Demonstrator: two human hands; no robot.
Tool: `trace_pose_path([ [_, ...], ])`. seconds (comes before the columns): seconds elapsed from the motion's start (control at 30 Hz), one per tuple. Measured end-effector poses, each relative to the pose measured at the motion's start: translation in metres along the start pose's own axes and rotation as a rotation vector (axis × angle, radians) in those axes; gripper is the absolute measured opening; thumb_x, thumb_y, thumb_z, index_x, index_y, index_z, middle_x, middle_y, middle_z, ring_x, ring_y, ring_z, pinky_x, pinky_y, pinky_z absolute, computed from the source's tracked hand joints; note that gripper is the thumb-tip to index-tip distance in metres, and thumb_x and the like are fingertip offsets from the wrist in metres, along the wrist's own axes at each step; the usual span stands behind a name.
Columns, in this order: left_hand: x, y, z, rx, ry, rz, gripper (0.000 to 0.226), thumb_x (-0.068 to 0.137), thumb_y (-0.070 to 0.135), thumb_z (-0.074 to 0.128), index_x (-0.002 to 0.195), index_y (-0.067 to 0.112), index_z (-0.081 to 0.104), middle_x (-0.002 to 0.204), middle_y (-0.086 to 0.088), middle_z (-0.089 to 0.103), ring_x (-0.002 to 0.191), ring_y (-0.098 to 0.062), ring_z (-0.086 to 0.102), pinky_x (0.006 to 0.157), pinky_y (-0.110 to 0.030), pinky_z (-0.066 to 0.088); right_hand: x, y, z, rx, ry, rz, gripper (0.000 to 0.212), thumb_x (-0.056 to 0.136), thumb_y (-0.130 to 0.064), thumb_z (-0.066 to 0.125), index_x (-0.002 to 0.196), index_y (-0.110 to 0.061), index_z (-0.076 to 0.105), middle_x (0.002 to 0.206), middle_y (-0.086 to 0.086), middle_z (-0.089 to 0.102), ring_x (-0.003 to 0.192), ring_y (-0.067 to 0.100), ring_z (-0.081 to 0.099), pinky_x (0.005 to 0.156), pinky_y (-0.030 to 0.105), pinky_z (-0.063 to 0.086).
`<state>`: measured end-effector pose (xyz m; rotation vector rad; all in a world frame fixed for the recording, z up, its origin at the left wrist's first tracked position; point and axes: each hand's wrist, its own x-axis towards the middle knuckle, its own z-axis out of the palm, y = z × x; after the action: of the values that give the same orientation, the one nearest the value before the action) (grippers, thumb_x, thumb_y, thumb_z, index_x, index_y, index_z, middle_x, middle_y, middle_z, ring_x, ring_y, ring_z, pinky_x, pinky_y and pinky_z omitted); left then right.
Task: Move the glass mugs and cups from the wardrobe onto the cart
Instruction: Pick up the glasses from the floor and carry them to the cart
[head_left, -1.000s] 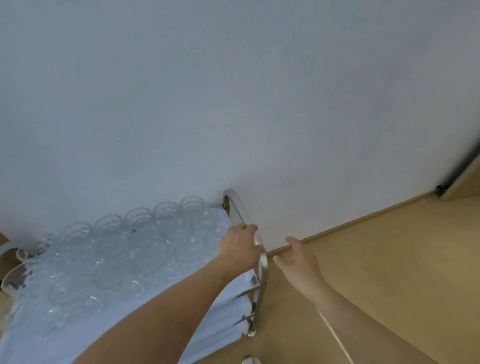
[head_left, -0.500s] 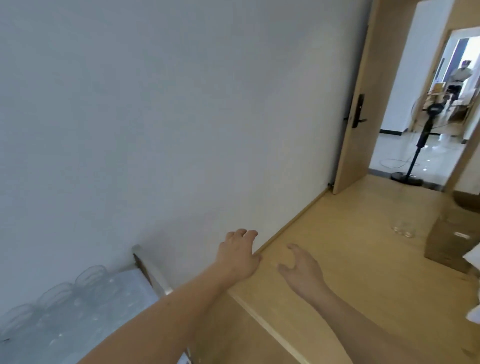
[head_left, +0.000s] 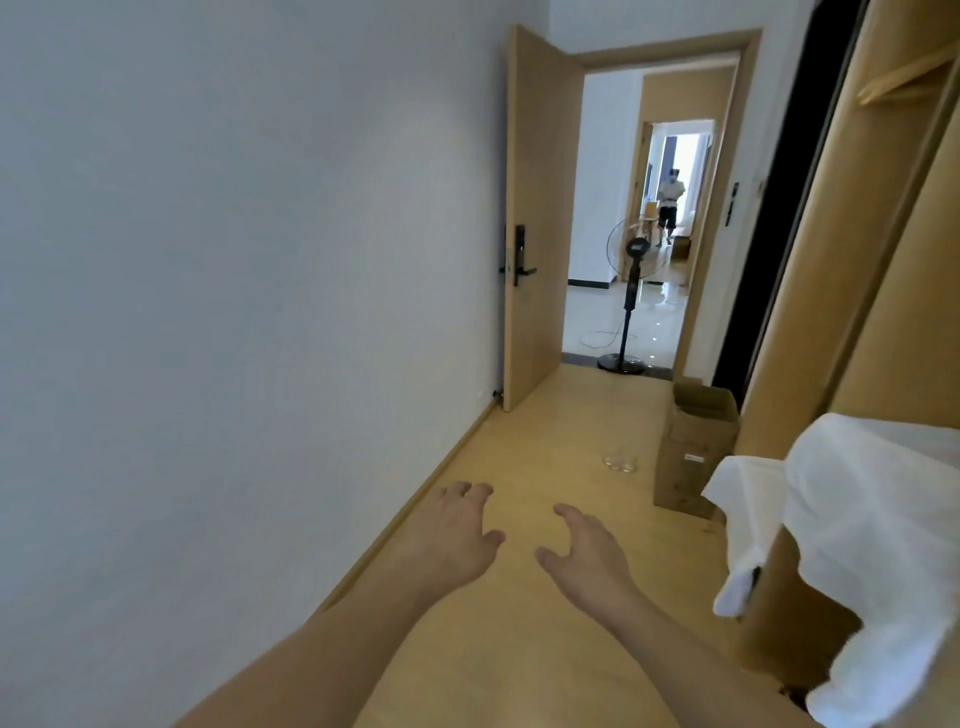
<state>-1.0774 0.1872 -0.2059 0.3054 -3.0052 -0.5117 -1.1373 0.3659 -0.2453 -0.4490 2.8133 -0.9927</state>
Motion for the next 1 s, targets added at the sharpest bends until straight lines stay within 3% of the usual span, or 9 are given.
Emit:
trace_pose_path([
  [0.4,0.142,0.062,0.044,0.038,-0.106,0.123,0.065,0.097,0.044,0.059,0.154,0.023,0.035,0.158,-0.006,0.037,0.144,-0.029,0.032,0.114,-0.045,0.036,0.102,0.066,-0.05,-0.018,0.049,0.119,0.067,0.095,-0.043,0.065,0.154,-0.026,0.036,0.153,-0.001,0.043,0.138,0.021,0.043,0.111,0.037,0.042],
  [1.0,0.452,-0.002,0.072,-0.009,-0.275,0.274,0.065,0.097,0.045,0.06,0.153,0.023,0.036,0.156,-0.003,0.038,0.143,-0.028,0.033,0.114,-0.043,0.036,0.363,0.062,-0.006,0.032,0.123,0.408,0.067,0.093,-0.045,0.067,0.151,-0.03,0.038,0.15,-0.002,0.045,0.136,0.021,0.045,0.106,0.036,0.045],
])
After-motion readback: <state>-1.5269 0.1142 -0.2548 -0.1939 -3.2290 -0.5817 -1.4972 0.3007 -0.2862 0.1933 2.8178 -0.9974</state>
